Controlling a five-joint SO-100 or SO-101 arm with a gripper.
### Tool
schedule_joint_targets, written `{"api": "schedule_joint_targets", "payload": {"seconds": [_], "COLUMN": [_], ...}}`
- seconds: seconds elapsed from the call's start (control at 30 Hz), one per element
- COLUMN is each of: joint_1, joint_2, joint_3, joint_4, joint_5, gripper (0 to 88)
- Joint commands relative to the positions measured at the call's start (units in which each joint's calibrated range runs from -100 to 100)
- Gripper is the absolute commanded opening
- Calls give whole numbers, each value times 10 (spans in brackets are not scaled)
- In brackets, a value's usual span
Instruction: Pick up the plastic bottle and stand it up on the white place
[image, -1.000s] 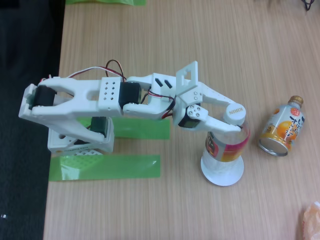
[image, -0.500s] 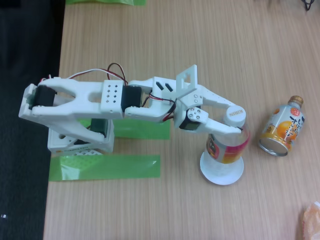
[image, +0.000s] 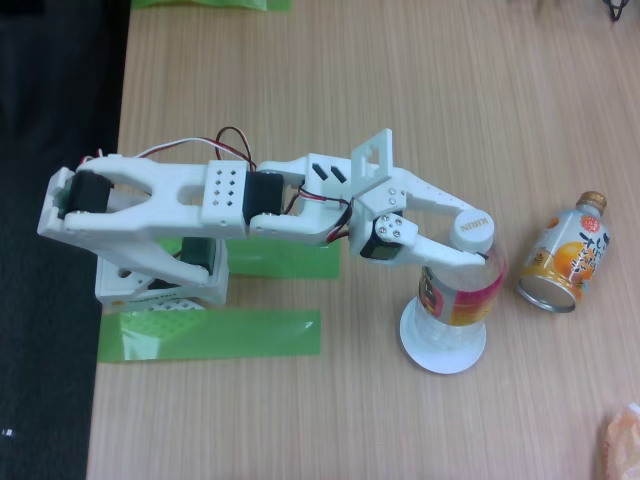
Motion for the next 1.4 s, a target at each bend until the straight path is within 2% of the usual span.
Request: {"api": "schedule_joint_targets", "payload": {"seconds": [0.0, 0.37, 1.37], "joint_1": [6, 57, 52], "joint_2": [17, 63, 61], "joint_3": [-5, -24, -16], "joint_4": [-10, -10, -10], "joint_5": [3, 2, 0], "gripper": [123, 123, 125]}}
